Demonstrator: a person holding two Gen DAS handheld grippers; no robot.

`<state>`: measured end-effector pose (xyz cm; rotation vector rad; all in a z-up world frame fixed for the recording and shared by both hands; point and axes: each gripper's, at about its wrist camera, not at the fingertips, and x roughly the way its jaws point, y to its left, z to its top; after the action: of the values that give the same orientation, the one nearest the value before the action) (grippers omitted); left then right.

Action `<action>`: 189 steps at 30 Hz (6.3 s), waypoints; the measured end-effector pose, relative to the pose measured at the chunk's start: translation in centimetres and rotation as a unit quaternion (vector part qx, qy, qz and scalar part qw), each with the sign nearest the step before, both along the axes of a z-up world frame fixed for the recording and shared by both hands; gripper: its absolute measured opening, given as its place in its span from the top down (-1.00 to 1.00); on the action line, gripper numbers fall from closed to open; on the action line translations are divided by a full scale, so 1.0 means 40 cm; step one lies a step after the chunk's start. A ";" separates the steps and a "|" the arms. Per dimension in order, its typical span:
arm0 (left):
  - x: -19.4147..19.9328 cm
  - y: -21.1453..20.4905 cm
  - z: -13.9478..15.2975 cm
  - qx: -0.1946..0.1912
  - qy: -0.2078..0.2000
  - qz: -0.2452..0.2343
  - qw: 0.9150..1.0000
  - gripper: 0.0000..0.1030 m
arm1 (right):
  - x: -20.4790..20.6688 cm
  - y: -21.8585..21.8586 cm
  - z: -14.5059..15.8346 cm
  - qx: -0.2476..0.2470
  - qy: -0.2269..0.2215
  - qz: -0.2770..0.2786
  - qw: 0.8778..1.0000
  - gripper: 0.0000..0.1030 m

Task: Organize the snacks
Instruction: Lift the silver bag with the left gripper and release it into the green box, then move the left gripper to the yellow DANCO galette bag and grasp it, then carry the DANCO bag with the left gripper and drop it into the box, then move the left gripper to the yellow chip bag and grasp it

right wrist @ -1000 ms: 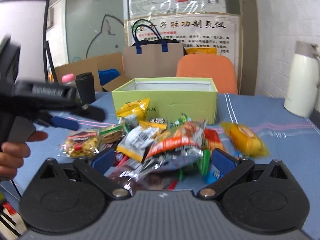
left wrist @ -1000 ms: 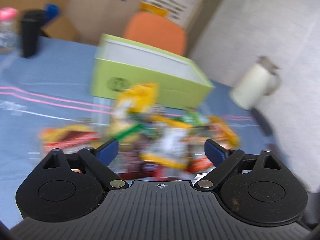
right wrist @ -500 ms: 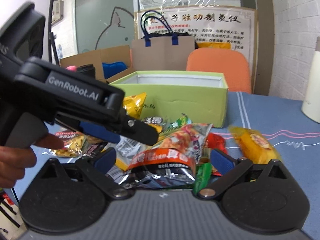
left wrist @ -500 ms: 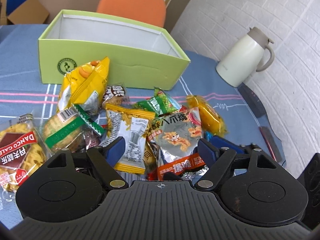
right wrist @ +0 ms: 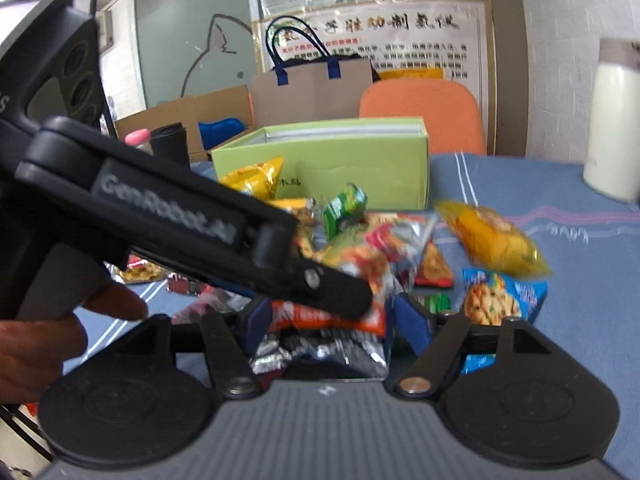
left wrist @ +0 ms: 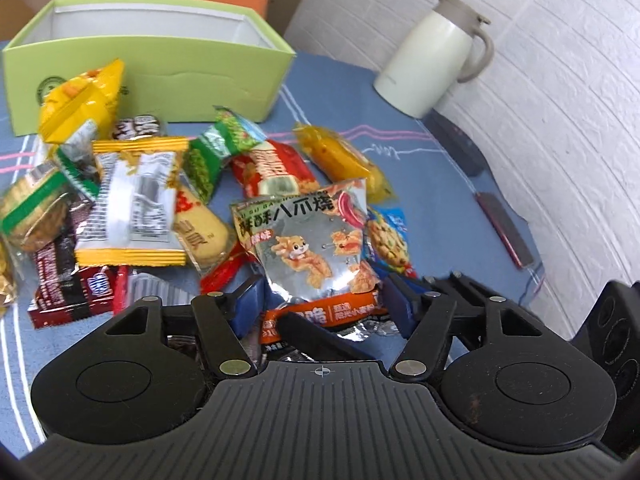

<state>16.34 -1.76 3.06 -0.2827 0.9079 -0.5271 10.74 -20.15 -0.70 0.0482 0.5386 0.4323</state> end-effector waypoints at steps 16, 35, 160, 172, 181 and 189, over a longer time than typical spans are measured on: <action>-0.002 0.025 -0.003 -0.021 -0.005 -0.002 1.000 0.32 | 0.000 0.048 0.016 -0.041 -0.022 0.006 0.999 -0.38; 0.502 0.088 0.212 0.015 -0.091 0.059 0.994 0.30 | 0.557 0.185 0.178 -0.057 -0.093 0.053 0.993 -0.44; 0.561 0.416 0.150 0.058 -0.085 0.183 0.978 0.43 | 0.678 0.508 0.106 -0.093 -0.003 0.092 0.991 -0.68; 0.313 0.482 0.155 0.047 -0.145 0.180 0.972 -0.14 | 0.445 0.368 0.138 -0.020 -0.043 0.062 0.997 -0.81; 0.302 0.455 0.006 -0.026 -0.016 0.118 0.993 -0.08 | 0.395 0.426 0.024 -0.030 0.038 0.080 0.996 -0.80; 0.348 0.395 -0.027 -0.036 0.016 0.093 0.995 -0.10 | 0.406 0.449 -0.012 -0.026 0.059 0.085 0.994 -0.78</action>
<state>30.28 14.05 1.99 -0.4381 0.8846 -0.3853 26.98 -2.20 -1.20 -0.0232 0.6724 0.5845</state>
